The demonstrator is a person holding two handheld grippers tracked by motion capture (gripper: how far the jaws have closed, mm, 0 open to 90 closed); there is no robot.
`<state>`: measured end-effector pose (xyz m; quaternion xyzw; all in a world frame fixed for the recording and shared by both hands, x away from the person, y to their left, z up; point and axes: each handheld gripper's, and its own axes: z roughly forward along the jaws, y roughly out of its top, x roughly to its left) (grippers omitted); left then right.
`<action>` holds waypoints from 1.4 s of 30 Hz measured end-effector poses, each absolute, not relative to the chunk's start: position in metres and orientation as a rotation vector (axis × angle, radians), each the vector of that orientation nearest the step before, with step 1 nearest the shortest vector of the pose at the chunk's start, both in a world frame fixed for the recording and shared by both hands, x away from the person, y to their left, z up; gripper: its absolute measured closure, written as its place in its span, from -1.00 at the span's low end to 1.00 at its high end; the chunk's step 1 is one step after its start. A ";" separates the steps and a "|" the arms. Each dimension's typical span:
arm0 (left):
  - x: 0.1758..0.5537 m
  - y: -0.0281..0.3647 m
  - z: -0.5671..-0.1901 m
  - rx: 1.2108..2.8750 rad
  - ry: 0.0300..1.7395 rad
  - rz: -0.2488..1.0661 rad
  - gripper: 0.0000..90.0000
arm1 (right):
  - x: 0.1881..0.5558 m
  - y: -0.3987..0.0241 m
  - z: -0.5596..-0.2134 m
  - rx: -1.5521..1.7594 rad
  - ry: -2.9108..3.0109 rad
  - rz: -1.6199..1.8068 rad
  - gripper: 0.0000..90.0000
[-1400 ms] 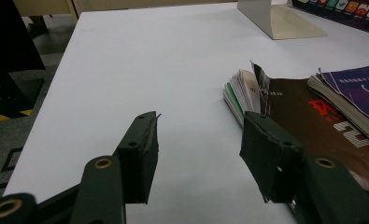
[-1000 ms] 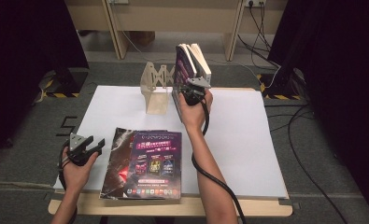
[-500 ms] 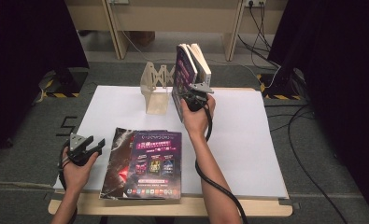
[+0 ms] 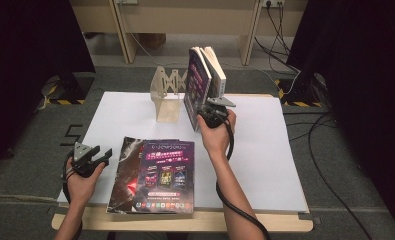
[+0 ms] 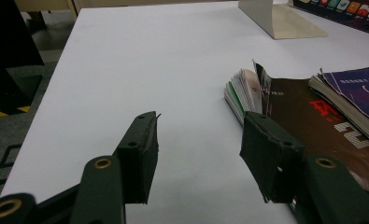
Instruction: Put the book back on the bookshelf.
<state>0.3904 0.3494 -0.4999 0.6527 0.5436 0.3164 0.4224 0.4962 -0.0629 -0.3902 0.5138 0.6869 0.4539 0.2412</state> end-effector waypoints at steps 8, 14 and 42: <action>0.390 0.351 -0.500 1.623 1.362 0.789 0.02 | 0.471 -0.074 -0.411 1.472 2.012 1.234 0.27; 0.390 0.354 -0.500 1.607 1.361 0.759 0.06 | 0.457 -0.076 -0.434 1.474 2.143 1.165 0.26; 0.401 0.267 -0.464 1.821 1.326 0.457 0.12 | 0.452 -0.053 -0.469 1.477 2.329 1.071 0.22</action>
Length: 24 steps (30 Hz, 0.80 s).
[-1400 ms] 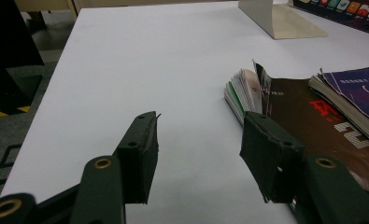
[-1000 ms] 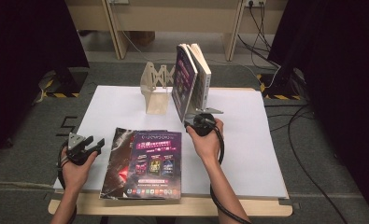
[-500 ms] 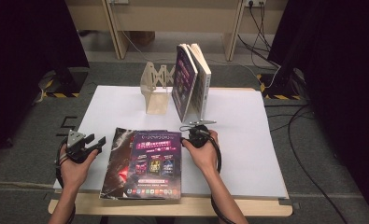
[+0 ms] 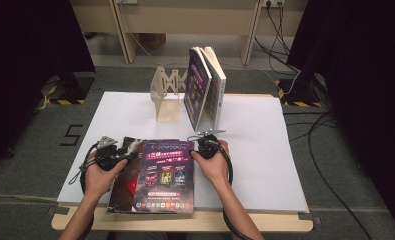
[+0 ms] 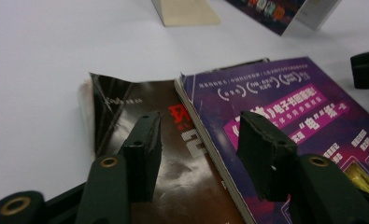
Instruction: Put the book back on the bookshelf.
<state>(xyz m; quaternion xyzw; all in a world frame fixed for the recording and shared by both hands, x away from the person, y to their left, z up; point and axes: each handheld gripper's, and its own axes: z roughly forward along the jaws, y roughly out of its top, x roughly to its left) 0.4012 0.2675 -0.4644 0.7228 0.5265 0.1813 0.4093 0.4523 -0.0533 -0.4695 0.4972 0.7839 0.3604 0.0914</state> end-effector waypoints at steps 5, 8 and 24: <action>0.409 0.256 -0.471 1.864 1.358 0.406 0.18 | 0.454 -0.049 -0.473 1.480 2.353 1.081 0.22; 0.412 0.253 -0.476 1.871 1.371 0.382 0.20 | 0.454 -0.046 -0.477 1.484 2.373 1.066 0.22; 0.415 0.246 -0.486 1.866 1.382 0.308 0.27 | 0.454 -0.041 -0.483 1.489 2.380 1.071 0.15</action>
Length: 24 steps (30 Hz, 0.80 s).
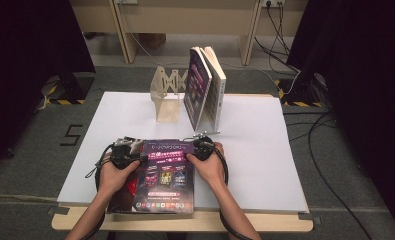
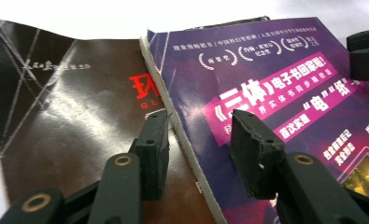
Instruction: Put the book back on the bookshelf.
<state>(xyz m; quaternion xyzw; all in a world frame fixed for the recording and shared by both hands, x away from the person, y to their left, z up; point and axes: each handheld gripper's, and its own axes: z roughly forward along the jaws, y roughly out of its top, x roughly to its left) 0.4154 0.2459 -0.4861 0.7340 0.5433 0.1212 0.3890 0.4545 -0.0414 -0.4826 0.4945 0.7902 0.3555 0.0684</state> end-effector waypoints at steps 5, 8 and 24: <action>0.416 0.245 -0.487 1.849 1.388 0.285 0.26 | 0.452 -0.039 -0.483 1.468 2.367 1.060 0.14; 0.416 0.245 -0.487 1.846 1.393 0.290 0.27 | 0.450 -0.039 -0.484 1.455 2.357 1.060 0.14; 0.405 0.244 -0.475 1.743 1.429 0.261 0.44 | 0.447 -0.037 -0.486 1.464 2.320 1.068 0.11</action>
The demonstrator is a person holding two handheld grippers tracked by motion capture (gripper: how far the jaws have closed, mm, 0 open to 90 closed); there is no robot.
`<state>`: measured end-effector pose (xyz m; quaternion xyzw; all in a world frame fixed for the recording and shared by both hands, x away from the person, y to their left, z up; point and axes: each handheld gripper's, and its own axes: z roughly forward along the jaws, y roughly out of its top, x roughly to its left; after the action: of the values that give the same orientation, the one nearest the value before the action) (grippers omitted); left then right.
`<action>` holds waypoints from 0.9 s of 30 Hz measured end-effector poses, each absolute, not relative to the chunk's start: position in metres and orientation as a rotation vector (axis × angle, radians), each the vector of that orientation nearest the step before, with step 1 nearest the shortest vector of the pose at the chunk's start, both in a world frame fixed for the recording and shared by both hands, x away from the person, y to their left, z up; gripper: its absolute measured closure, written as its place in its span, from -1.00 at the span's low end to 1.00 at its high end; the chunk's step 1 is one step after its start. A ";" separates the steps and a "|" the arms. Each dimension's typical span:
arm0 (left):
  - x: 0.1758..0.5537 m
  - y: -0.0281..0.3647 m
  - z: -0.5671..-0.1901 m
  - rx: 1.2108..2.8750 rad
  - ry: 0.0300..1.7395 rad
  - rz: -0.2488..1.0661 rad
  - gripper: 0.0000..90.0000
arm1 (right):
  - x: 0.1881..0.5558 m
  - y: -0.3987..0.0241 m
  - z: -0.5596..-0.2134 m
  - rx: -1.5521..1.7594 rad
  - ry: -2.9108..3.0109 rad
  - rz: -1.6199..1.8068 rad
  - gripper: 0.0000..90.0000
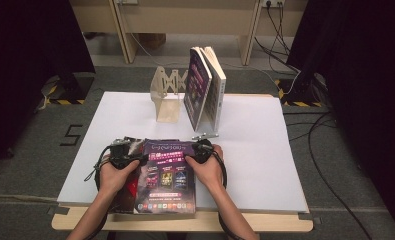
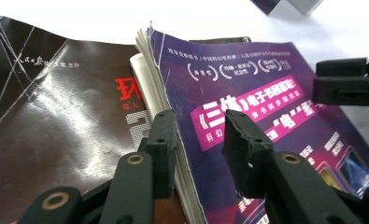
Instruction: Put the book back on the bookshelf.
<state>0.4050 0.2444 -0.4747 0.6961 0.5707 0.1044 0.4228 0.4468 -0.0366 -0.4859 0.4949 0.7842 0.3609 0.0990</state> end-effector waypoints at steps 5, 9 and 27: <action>0.403 0.240 -0.476 1.696 1.402 0.084 0.50 | 0.447 -0.037 -0.486 1.460 2.317 1.076 0.11; 0.401 0.237 -0.483 1.739 1.399 0.135 0.51 | 0.446 -0.038 -0.487 1.458 2.313 1.083 0.11; 0.402 0.255 -0.477 1.852 1.331 0.081 0.90 | 0.453 -0.044 -0.484 1.497 2.265 1.110 0.19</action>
<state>0.4021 0.2545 -0.4774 0.7377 0.5304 0.0322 0.4166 0.4535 -0.0437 -0.4836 0.5076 0.7680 0.3764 0.1040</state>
